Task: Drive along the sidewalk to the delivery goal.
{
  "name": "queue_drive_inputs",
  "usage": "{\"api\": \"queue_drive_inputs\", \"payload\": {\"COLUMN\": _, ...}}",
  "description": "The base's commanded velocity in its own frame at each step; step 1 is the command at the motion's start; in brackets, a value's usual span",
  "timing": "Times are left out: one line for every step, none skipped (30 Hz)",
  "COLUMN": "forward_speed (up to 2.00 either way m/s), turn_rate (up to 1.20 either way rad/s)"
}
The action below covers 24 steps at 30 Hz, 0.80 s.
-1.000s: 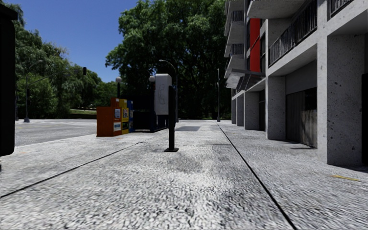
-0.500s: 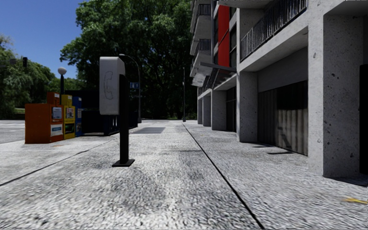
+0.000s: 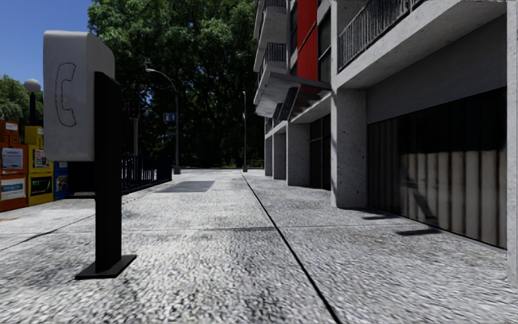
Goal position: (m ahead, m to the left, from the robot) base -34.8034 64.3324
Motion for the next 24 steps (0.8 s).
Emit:
{"api": "queue_drive_inputs", "payload": {"forward_speed": 2.0, "turn_rate": 0.0}}
{"api": "queue_drive_inputs", "payload": {"forward_speed": 2.0, "turn_rate": 0.0}}
{"api": "queue_drive_inputs", "payload": {"forward_speed": 2.0, "turn_rate": 0.0}}
{"api": "queue_drive_inputs", "payload": {"forward_speed": 2.0, "turn_rate": 0.0}}
{"api": "queue_drive_inputs", "payload": {"forward_speed": 2.0, "turn_rate": 0.0}}
{"api": "queue_drive_inputs", "payload": {"forward_speed": 2.0, "turn_rate": 0.0}}
{"api": "queue_drive_inputs", "payload": {"forward_speed": 2.0, "turn_rate": 0.0}}
{"api": "queue_drive_inputs", "payload": {"forward_speed": 2.0, "turn_rate": 0.0}}
{"api": "queue_drive_inputs", "payload": {"forward_speed": 2.0, "turn_rate": 0.0}}
{"api": "queue_drive_inputs", "payload": {"forward_speed": 2.0, "turn_rate": 0.0}}
{"api": "queue_drive_inputs", "payload": {"forward_speed": 2.0, "turn_rate": 0.0}}
{"api": "queue_drive_inputs", "payload": {"forward_speed": 2.0, "turn_rate": 0.0}}
{"api": "queue_drive_inputs", "payload": {"forward_speed": 2.0, "turn_rate": 0.0}}
{"api": "queue_drive_inputs", "payload": {"forward_speed": 2.0, "turn_rate": 0.0}}
{"api": "queue_drive_inputs", "payload": {"forward_speed": 2.0, "turn_rate": 0.0}}
{"api": "queue_drive_inputs", "payload": {"forward_speed": 2.0, "turn_rate": 0.0}}
{"api": "queue_drive_inputs", "payload": {"forward_speed": 2.0, "turn_rate": 0.0}}
{"api": "queue_drive_inputs", "payload": {"forward_speed": 2.0, "turn_rate": 0.0}}
{"api": "queue_drive_inputs", "payload": {"forward_speed": 2.0, "turn_rate": 0.0}}
{"api": "queue_drive_inputs", "payload": {"forward_speed": 2.0, "turn_rate": 0.0}}
{"api": "queue_drive_inputs", "payload": {"forward_speed": 2.0, "turn_rate": 0.0}}
{"api": "queue_drive_inputs", "payload": {"forward_speed": 2.0, "turn_rate": 0.0}}
{"api": "queue_drive_inputs", "payload": {"forward_speed": 2.0, "turn_rate": 0.0}}
{"api": "queue_drive_inputs", "payload": {"forward_speed": 2.0, "turn_rate": 0.0}}
